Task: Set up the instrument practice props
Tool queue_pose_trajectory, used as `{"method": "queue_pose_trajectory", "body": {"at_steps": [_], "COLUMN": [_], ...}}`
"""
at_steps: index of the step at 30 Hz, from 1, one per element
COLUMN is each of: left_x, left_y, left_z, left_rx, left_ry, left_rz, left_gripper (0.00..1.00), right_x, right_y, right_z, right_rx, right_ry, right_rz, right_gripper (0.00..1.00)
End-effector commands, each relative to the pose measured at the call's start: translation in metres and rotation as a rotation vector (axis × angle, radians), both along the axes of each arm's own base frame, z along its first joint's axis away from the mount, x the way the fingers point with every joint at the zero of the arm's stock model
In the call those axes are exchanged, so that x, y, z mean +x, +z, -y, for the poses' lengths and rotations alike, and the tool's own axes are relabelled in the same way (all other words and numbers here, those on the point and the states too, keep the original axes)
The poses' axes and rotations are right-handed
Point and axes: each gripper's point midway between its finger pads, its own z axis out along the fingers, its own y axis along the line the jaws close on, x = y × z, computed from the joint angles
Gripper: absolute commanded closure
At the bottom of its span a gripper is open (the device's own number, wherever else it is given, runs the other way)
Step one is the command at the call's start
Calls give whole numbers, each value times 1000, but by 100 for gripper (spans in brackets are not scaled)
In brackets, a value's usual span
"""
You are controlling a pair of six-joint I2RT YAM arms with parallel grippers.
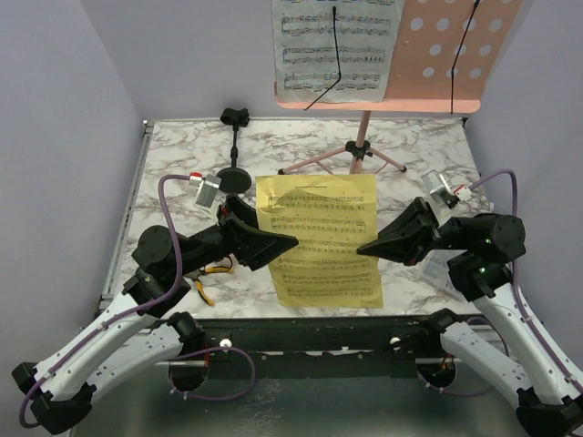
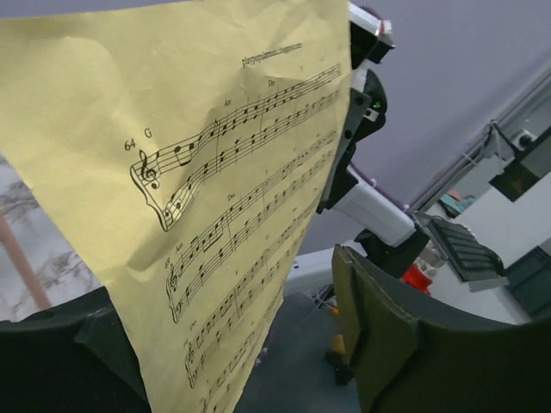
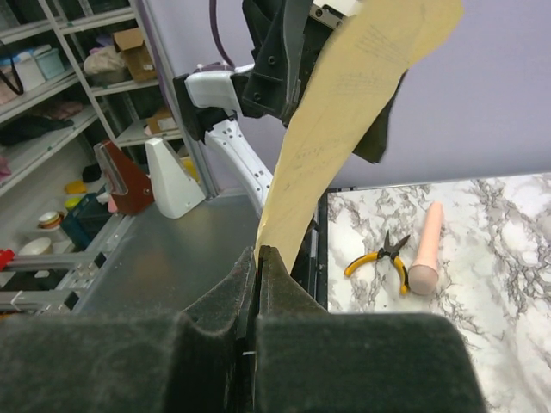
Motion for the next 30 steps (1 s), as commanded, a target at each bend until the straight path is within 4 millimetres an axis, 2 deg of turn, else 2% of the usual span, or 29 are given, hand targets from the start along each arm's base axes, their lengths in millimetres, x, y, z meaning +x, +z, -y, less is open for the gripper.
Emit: {"method": "queue_pose_trajectory", "body": {"at_steps": [1,7,10,15,16,18,21,27,30], "left_x": [-26,-22,-13,-7,-5,-4,-2,0,10], "left_y": [33,33,31,32,32,33,32,37,33], "left_z": [0,0,-4,-8,-8,-7,-6,4,6], "left_rx": [-148,-179,-215,-239,-239,-241,-238,-210,-163], "left_ry": [-138,-125,-73,-30,-23,-19,-17,-45,8], "left_rz": [69,53,22,28,26,23,23,40,54], "left_gripper": [36,54,68,68,66,53,53,87,100], "right_x": [5,23,30,38,40,42,41,41,53], "right_y": [14,15,15,17,18,18,17,19,15], "right_z": [4,7,9,10,11,12,12,11,12], "right_rx": [51,137,168,158,158,155,165,160,144], "right_ry": [-89,-197,-248,-296,-309,-321,-318,-310,-370], "right_rz": [18,-37,-48,-46,-41,-40,-46,-48,-57], "right_gripper": [99,100,100,99,99,99,99,100,99]}}
